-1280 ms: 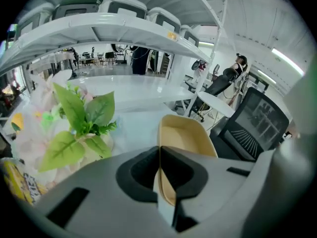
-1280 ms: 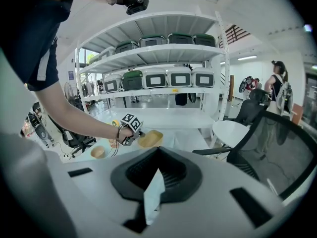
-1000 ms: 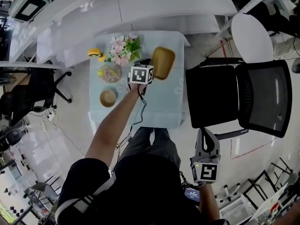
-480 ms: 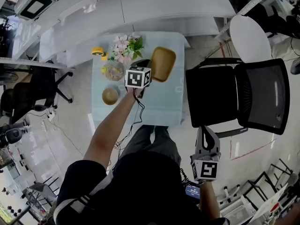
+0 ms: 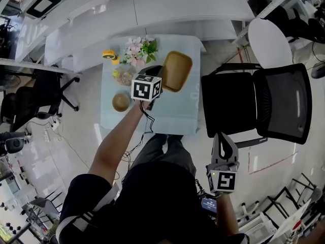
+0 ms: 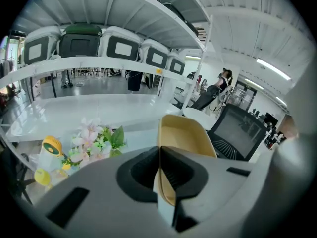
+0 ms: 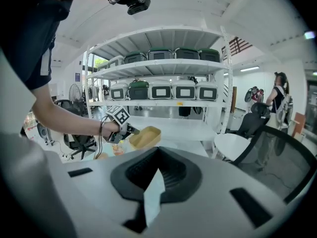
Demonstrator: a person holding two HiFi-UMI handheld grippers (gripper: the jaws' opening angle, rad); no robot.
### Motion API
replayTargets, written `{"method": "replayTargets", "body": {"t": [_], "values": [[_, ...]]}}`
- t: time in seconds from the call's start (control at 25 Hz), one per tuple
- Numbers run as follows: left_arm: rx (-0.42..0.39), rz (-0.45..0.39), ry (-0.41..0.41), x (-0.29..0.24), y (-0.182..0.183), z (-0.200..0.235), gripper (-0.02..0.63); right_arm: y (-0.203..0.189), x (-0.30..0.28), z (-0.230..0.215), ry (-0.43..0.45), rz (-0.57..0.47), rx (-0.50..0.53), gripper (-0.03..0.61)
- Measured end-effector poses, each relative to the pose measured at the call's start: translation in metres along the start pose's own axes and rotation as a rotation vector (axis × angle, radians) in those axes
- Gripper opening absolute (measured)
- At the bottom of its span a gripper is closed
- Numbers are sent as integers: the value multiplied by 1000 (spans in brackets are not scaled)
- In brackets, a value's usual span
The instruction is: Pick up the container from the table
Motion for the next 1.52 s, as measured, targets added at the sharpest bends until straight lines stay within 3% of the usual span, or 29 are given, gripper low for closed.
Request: {"method": "replayTargets", "body": {"t": [0.44, 0.84, 1.04, 1.52], "values": [[-24, -25, -52, 57, 5, -23, 18, 6, 6, 6, -3, -16, 6, 2], [-67, -113, -73, 112, 10, -48, 18, 19, 13, 12, 1, -6, 33, 2], [-87, -167, -77, 136, 16, -60, 18, 26, 14, 14, 13, -52, 26, 2], [-150, -276, -26, 192, 13, -69, 18, 45, 14, 21, 40, -115, 9, 2]]}}
Point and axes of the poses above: the fingertips, and each gripper's own axes: x backward along the fingers, z to its left, y out of its top, the point moved 5 cm from there along x, backward along the fingers, and after that the axes turned 6 degrees about -y, right-handed, at the moved point
